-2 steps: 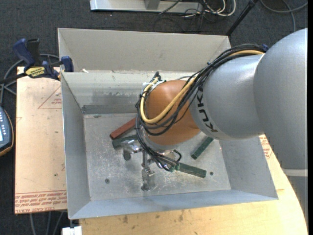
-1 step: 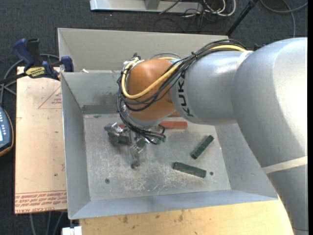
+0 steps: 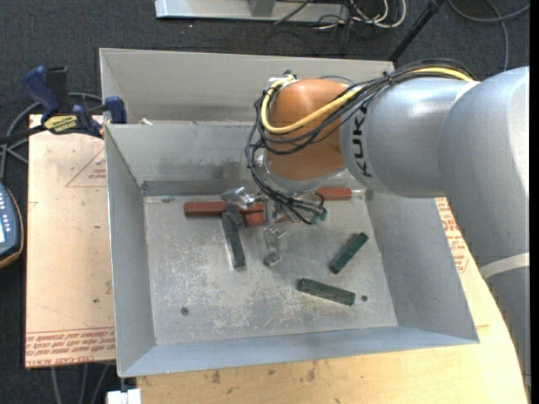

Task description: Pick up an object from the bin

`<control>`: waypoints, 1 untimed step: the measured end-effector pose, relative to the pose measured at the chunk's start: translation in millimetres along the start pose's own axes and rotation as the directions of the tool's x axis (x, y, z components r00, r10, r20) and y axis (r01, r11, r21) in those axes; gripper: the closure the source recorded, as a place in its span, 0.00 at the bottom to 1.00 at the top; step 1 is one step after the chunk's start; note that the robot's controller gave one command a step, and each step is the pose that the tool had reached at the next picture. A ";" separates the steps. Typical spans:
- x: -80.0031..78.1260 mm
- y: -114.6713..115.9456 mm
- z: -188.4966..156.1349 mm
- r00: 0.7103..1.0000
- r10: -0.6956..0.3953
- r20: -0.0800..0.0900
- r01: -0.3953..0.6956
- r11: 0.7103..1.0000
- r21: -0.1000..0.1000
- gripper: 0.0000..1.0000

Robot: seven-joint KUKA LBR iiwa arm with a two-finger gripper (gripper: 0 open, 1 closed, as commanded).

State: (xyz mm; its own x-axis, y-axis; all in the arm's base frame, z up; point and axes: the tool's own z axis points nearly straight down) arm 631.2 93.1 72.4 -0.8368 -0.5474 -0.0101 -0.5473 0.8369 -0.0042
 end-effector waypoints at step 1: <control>-47.1 50.4 1.4 0.876 -0.482 0.000 0.482 0.876 -0.006 0.00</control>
Offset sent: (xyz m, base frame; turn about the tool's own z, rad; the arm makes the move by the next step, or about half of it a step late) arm 0.0108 0.0659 -0.0024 -0.5060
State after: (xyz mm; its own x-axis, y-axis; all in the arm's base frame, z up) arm 643.1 161.1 71.2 -0.4694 -0.8830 -0.0065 -0.8830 0.4694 -0.0021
